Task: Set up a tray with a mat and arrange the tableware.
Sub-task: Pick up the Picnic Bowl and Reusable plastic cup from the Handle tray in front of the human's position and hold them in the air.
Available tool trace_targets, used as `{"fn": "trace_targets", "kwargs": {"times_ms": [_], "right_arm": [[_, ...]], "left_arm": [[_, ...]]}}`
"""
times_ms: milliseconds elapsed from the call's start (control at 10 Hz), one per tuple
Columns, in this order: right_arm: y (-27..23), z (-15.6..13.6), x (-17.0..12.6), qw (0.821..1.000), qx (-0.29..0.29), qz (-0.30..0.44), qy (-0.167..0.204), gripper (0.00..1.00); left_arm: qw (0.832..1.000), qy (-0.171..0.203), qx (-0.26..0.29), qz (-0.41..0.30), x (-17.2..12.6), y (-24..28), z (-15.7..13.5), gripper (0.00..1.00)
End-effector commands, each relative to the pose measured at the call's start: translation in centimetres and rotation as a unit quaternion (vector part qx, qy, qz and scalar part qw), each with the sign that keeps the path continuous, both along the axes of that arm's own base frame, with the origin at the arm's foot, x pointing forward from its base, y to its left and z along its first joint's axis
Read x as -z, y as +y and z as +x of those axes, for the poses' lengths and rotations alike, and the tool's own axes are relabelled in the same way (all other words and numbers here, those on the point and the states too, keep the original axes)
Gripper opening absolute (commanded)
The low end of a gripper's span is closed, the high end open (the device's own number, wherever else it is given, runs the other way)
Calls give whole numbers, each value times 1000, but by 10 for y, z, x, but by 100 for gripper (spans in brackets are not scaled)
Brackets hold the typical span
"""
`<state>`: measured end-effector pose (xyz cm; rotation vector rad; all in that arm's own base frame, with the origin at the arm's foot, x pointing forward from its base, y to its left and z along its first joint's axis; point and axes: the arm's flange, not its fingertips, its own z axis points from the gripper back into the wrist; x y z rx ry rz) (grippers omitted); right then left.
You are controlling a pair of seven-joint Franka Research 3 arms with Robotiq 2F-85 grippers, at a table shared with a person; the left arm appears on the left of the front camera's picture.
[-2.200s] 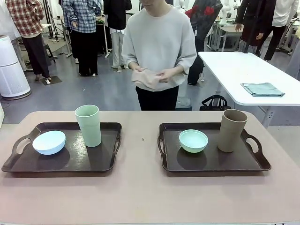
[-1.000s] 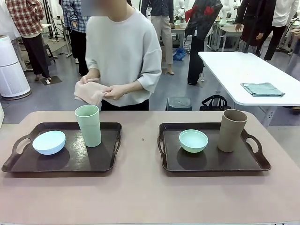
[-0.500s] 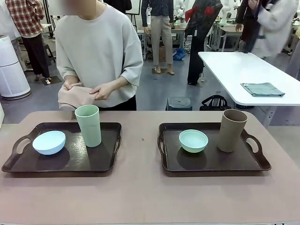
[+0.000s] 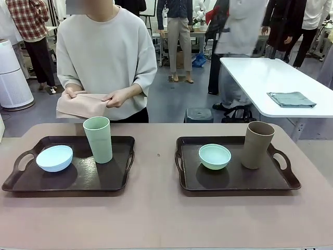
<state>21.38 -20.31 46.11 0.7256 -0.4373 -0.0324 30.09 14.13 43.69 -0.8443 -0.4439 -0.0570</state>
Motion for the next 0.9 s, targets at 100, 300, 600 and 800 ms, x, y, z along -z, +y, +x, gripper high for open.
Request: {"fn": "trace_targets", "kwargs": {"times_ms": [100, 300, 600, 800], "right_arm": [[-1, 1, 1, 1000, -5, 8, -6, 100], [-1, 1, 1, 1000, -5, 8, -6, 100], [-1, 1, 1, 1000, -5, 8, -6, 100], [-1, 1, 1, 1000, -5, 8, -6, 100]], "left_arm": [[1000, -12, 5, -6, 0, 3, 1, 100], [1000, -12, 5, -6, 0, 3, 1, 100], [1000, -12, 5, -6, 0, 3, 1, 100], [1000, -12, 5, -6, 0, 3, 1, 100]]}}
